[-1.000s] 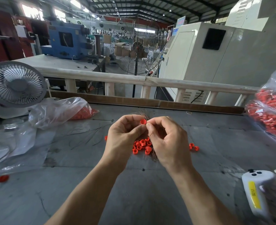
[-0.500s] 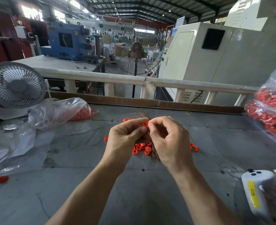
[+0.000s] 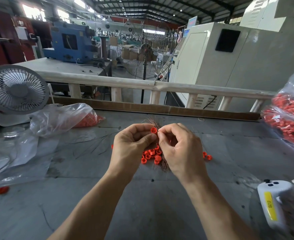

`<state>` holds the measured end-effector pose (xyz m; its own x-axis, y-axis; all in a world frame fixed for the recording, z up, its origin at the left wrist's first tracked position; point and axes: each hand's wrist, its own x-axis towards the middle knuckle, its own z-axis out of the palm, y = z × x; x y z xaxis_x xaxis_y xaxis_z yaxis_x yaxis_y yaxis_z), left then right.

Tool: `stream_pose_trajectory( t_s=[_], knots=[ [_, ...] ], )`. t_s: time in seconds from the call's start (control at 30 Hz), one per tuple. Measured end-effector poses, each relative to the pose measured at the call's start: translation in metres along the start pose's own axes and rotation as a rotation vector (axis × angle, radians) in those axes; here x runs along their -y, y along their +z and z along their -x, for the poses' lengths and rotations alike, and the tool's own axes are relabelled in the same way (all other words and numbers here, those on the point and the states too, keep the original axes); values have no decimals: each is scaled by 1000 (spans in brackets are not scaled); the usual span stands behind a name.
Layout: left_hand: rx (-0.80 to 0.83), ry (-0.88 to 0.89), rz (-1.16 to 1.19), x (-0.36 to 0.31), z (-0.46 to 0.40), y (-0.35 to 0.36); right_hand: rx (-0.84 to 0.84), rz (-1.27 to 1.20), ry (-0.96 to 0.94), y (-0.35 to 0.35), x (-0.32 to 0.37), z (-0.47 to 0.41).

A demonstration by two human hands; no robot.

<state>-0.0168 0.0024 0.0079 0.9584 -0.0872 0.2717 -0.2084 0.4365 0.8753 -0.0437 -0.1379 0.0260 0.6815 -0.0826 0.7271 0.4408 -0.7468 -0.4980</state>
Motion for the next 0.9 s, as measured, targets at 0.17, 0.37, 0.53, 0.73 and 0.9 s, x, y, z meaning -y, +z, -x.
stream_pose_trajectory(
  t_s=[0.17, 0.37, 0.53, 0.73, 0.9],
  knots=[
    [0, -2, -23, -3, 1, -1, 34, 9, -26, -4, 0, -1],
    [-12, -2, -47, -5, 3, 0, 14, 14, -11, -3, -4, -2],
    [-4, -9, -56, -7, 3, 0, 39, -15, 13, -3, -8, -2],
    [3, -56, -60, -8, 2, -3, 112, -82, 35, -4, -12, -1],
    [18, -85, -71, -9, 1, -4, 147, -111, 51, -3, -14, -1]
  ],
)
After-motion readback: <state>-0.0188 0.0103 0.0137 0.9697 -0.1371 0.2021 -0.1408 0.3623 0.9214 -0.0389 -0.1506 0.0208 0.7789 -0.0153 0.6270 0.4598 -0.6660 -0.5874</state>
